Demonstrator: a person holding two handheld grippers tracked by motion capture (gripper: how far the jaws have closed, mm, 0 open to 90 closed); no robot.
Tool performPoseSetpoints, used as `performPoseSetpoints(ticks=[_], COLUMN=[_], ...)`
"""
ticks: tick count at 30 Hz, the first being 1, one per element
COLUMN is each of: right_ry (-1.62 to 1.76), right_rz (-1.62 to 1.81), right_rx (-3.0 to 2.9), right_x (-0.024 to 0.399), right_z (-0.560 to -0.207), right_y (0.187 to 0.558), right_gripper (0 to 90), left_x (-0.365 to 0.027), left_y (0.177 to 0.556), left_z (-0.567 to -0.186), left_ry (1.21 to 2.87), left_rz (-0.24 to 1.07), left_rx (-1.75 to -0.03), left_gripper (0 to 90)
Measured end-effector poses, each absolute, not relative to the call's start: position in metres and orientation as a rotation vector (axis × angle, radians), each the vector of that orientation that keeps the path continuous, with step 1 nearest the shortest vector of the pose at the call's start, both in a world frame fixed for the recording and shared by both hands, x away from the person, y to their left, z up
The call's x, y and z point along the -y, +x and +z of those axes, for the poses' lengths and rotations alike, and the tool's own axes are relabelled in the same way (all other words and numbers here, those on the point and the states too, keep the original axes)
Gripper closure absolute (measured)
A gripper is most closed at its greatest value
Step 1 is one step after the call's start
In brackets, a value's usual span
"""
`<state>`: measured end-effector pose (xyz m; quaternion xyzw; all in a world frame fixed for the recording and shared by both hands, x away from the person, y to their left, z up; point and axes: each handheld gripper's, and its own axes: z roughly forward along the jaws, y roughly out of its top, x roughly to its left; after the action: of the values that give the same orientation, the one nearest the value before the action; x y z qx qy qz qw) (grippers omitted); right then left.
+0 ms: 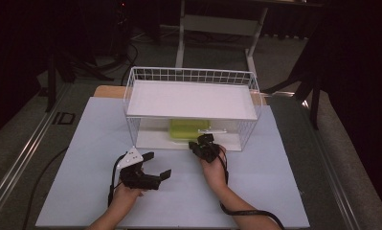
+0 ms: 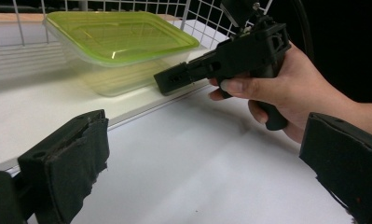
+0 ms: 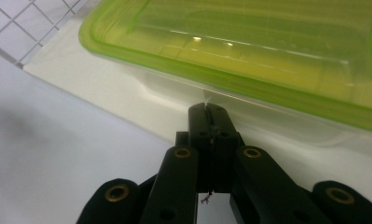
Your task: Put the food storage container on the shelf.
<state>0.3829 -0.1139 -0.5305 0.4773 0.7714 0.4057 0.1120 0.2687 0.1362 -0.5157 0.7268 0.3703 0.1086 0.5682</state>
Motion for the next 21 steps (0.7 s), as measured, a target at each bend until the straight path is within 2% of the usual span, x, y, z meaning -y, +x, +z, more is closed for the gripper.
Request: performPoseSetpoints(ticks=[14, 21], right_ry=[1.498, 1.444], right_rz=[1.195, 1.198], right_rx=[-2.207, -2.217], right_x=[0.115, 0.109], right_z=[-0.529, -0.527], right_y=[0.401, 0.407], right_gripper=[90.0, 90.0], left_x=[-0.134, -0.134], left_y=[0.268, 0.268], left_z=[-0.516, -0.517], left_ry=[1.706, 1.711], left_rz=[0.246, 0.246], left_rx=[-0.867, -0.867], left_gripper=[2.3, 2.3])
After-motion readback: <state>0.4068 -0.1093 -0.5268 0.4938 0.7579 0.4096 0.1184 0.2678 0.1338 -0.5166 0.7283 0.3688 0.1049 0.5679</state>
